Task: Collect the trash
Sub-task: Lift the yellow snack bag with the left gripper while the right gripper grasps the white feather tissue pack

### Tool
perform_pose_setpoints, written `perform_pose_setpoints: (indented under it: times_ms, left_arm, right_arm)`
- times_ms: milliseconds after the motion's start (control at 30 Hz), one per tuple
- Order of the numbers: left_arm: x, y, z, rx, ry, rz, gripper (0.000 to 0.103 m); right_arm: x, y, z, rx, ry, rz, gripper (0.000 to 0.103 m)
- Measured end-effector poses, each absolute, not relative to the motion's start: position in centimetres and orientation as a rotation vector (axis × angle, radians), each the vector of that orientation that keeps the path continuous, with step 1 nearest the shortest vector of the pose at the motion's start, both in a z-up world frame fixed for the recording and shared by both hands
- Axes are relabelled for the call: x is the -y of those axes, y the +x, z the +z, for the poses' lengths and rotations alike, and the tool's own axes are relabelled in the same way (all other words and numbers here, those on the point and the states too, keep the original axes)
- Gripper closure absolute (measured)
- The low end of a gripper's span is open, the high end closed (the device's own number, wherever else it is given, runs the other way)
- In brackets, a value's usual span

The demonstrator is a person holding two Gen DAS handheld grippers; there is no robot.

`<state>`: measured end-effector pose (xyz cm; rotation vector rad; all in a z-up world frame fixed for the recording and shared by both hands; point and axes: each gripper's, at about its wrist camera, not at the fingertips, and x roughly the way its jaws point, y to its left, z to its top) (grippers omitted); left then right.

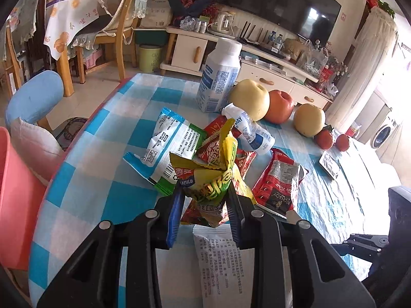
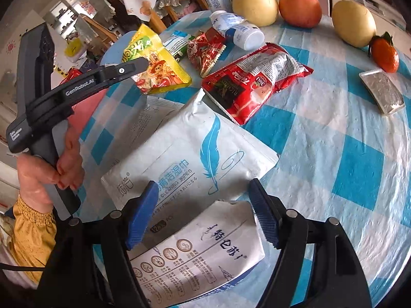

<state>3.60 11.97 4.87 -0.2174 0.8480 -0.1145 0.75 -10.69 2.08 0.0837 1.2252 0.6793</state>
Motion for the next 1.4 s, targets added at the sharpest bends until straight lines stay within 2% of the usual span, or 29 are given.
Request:
perform_pose_setpoints:
  times_ms: [167, 233, 300, 367, 600, 833, 933, 967, 1000, 1100, 1233, 1400]
  left_arm:
    - [-13.1, 2.8, 5.5, -0.826, -0.251, -0.130, 0.070]
    - [-13.7, 2.4, 5.8, -0.814, -0.270, -0.132, 0.070]
    - [-14.2, 2.2, 6.0, -0.806, -0.279, -0.134, 0.070]
    - [-14.6, 1.9, 6.2, -0.798, -0.278, -0.133, 0.070]
    - [-15.2, 1.1, 7.0, -0.765, -0.252, -0.110, 0.070]
    - [-15.5, 0.4, 7.7, -0.736, -0.208, -0.079, 0.070]
    - [-15.9, 0.2, 7.8, -0.728, -0.205, -0.068, 0.070]
    - [-16.1, 0.2, 7.8, -0.728, -0.213, -0.070, 0.070]
    - [-16.3, 0.1, 7.9, -0.727, -0.219, -0.071, 0.070]
    - [-16.5, 0.0, 8.0, -0.722, -0.221, -0.068, 0.070]
    - [-16.9, -0.4, 8.2, -0.713, -0.238, -0.075, 0.070]
    - [-17.9, -0.8, 8.5, -0.703, -0.270, -0.074, 0.070]
  right_arm:
    - [10.4, 0.6, 2.2, -1.218, 0.084, 0.615, 0.026]
    - [9.7, 0.5, 2.1, -1.223, 0.088, 0.603, 0.020]
    - [9.0, 0.4, 2.0, -1.224, 0.096, 0.599, 0.011]
    - [8.5, 0.3, 2.0, -1.223, 0.116, 0.596, 0.008]
    - [6.8, 0.9, 2.0, -1.195, 0.181, 0.522, 0.004]
    - [3.3, 0.2, 1.8, -1.132, 0.050, 0.491, 0.004]
    - [2.5, -0.4, 2.0, -1.107, -0.005, 0.512, 0.012]
    - [2.3, -0.6, 2.0, -1.103, -0.008, 0.533, 0.023]
    - [2.2, -0.8, 2.0, -1.100, -0.003, 0.549, 0.030]
    - [2.0, -1.2, 2.1, -1.086, -0.002, 0.565, 0.041]
    - [1.8, -1.6, 2.3, -1.062, -0.009, 0.551, 0.047]
    - [2.8, -1.8, 2.5, -1.031, 0.042, 0.534, 0.067]
